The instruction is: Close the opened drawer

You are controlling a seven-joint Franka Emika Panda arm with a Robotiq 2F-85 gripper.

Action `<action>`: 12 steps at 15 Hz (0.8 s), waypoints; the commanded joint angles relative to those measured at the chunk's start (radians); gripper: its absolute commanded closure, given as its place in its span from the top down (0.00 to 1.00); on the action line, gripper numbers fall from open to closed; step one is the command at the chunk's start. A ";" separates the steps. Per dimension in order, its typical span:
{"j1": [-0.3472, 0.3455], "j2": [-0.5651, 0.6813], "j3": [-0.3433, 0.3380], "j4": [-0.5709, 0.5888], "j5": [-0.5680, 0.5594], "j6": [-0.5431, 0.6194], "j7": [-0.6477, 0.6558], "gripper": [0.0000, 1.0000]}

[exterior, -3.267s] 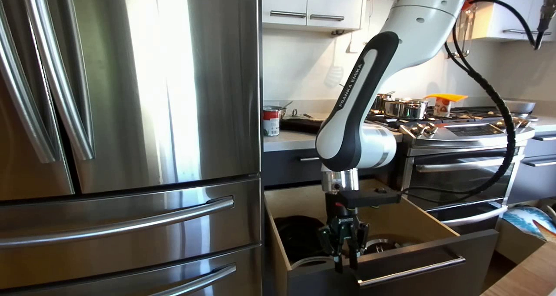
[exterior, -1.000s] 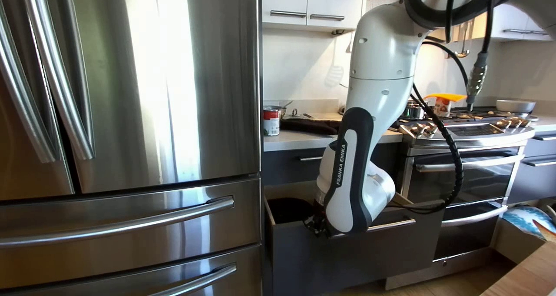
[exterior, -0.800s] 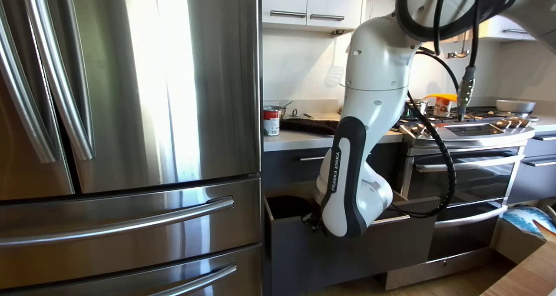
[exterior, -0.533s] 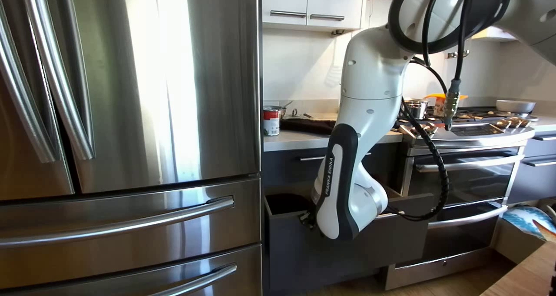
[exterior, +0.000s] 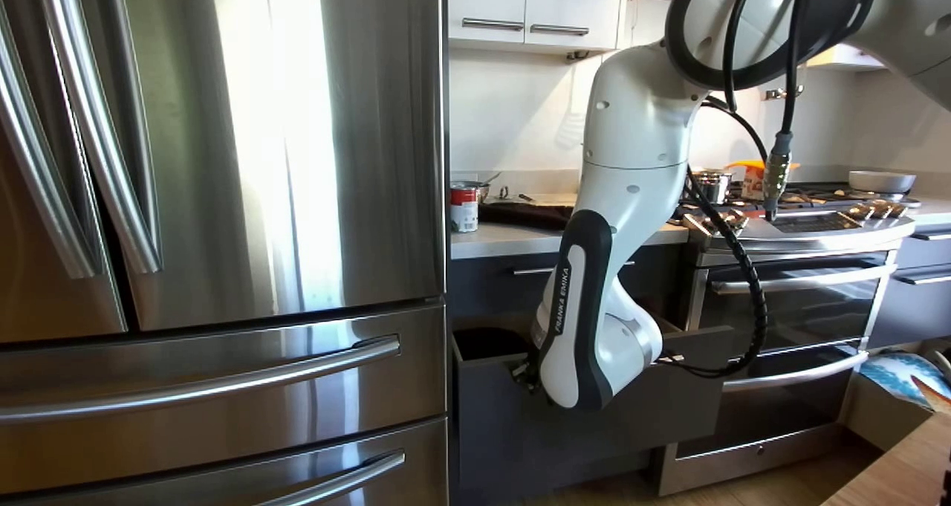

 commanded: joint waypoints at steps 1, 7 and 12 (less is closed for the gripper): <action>-0.042 0.011 0.047 0.023 0.027 0.031 -0.044 0.00; -0.089 0.087 0.084 0.146 0.062 0.107 -0.046 0.00; -0.095 0.140 0.087 0.219 0.123 0.137 -0.056 0.00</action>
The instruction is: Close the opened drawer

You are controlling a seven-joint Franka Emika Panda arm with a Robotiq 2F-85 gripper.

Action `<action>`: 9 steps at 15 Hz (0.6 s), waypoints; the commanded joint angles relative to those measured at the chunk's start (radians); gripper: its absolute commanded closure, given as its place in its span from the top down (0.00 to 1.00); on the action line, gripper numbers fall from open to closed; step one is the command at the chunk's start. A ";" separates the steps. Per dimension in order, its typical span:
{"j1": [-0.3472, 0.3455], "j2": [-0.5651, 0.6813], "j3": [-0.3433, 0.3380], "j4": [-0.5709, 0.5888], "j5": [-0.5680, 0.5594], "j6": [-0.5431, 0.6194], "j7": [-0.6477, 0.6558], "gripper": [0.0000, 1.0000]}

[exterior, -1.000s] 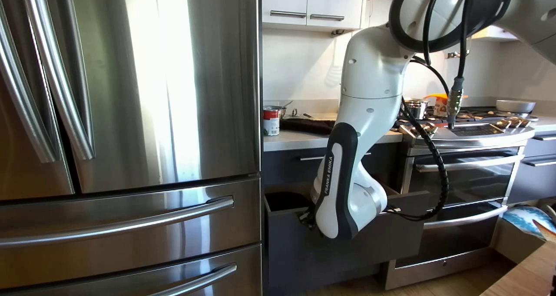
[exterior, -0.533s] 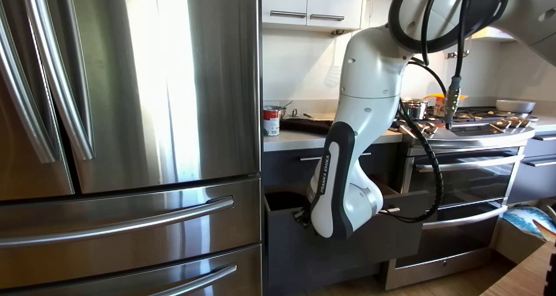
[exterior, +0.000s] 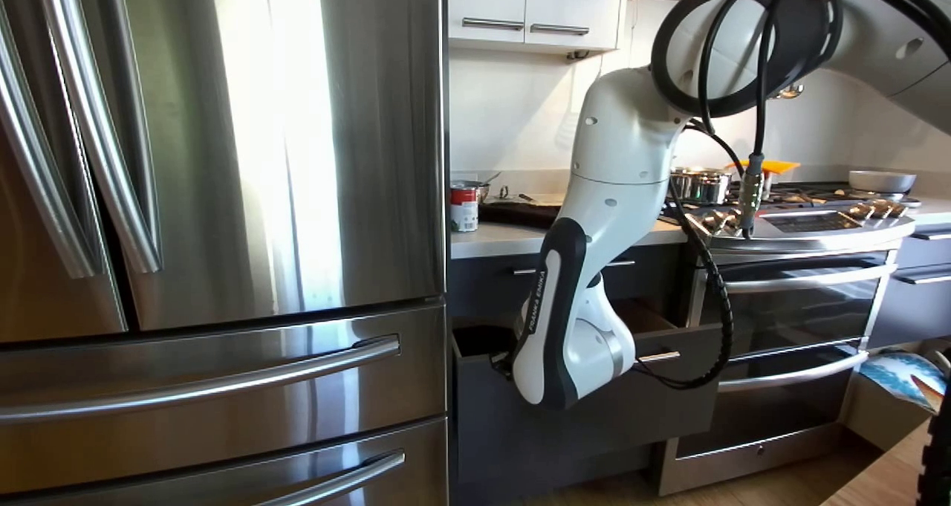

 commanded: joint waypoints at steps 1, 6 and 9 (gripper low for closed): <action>-0.034 0.079 0.021 0.098 0.054 0.065 -0.031 0.00; -0.082 0.145 0.045 0.189 0.087 0.144 -0.044 0.00; -0.124 0.187 0.070 0.249 0.092 0.212 -0.062 0.00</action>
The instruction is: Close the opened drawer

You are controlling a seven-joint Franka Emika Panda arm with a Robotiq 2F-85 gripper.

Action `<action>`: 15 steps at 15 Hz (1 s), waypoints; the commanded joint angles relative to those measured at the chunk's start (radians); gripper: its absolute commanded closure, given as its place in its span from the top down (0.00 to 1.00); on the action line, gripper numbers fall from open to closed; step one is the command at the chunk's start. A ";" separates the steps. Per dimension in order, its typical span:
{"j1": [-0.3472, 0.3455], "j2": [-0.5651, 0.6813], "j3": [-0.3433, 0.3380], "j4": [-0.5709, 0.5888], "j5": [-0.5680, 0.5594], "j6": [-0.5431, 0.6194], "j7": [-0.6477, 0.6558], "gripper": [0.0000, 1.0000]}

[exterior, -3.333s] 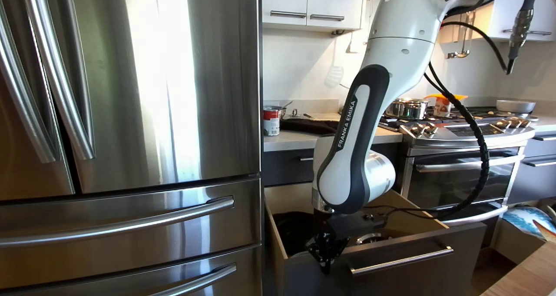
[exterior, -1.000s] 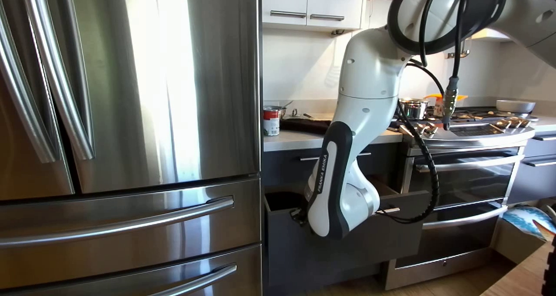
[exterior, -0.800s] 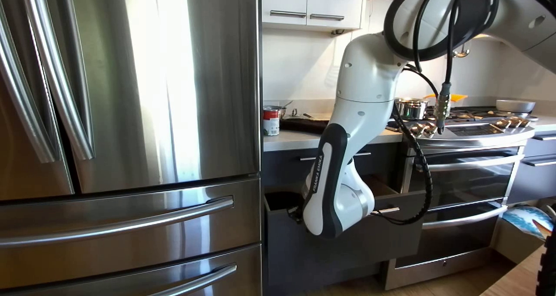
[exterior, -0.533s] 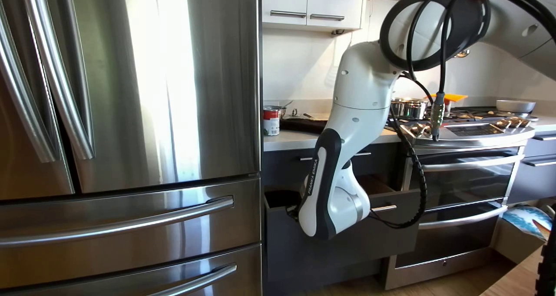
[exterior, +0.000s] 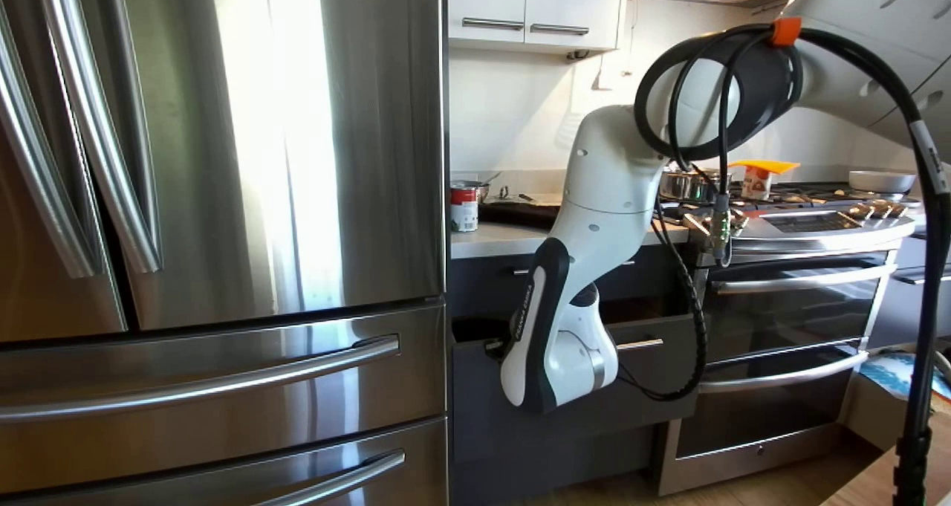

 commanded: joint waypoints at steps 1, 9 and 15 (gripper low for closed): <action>-0.071 0.075 0.049 0.104 0.030 0.098 -0.052 0.00; -0.221 0.154 0.170 0.248 -0.019 0.260 -0.076 0.00; -0.269 0.222 0.219 0.348 -0.028 0.405 -0.087 0.00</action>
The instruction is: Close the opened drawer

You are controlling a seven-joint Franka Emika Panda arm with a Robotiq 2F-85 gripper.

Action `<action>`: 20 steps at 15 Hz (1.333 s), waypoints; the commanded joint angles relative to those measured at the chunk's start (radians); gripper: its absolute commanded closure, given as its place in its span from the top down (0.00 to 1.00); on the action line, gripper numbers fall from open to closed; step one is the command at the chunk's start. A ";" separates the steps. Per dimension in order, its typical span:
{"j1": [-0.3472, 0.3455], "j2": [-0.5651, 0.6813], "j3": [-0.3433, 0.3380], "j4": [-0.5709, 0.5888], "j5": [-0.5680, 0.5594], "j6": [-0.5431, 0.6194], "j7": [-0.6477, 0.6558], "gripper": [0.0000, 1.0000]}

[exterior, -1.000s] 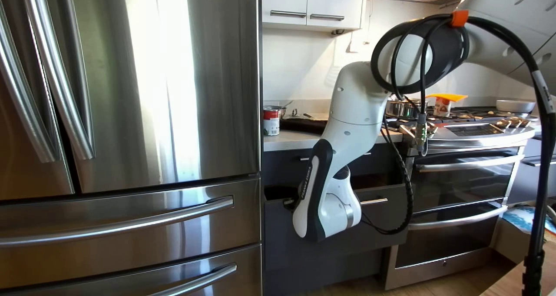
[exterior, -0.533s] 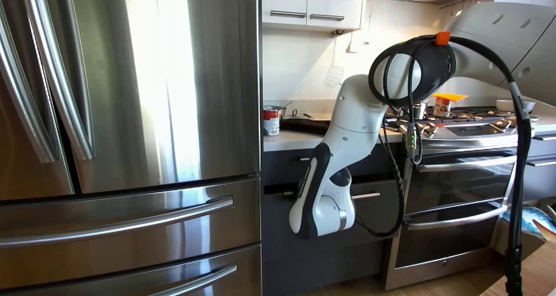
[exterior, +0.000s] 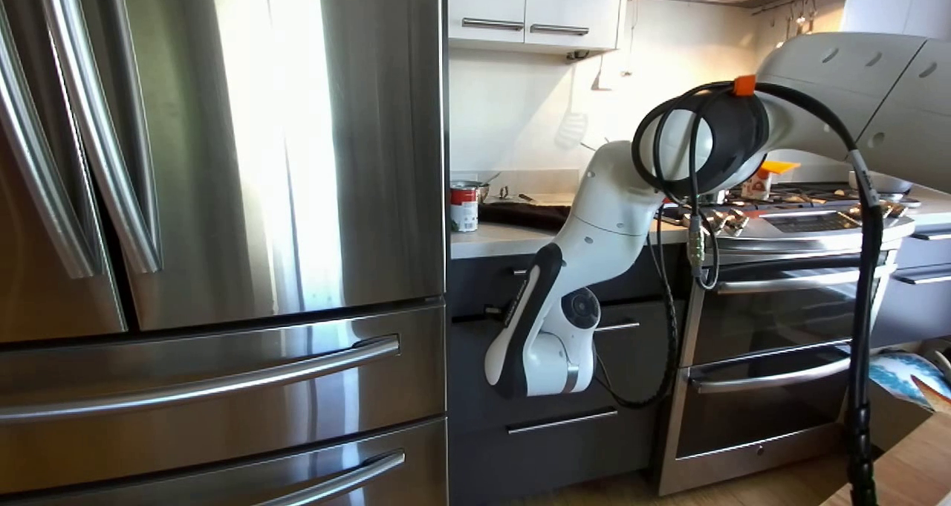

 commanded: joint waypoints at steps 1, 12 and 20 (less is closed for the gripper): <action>-0.038 0.079 0.040 0.096 -0.026 0.111 -0.022 0.00; -0.073 0.132 0.088 0.241 -0.035 0.176 -0.084 0.01; -0.077 0.155 0.087 0.284 -0.045 0.176 -0.105 0.00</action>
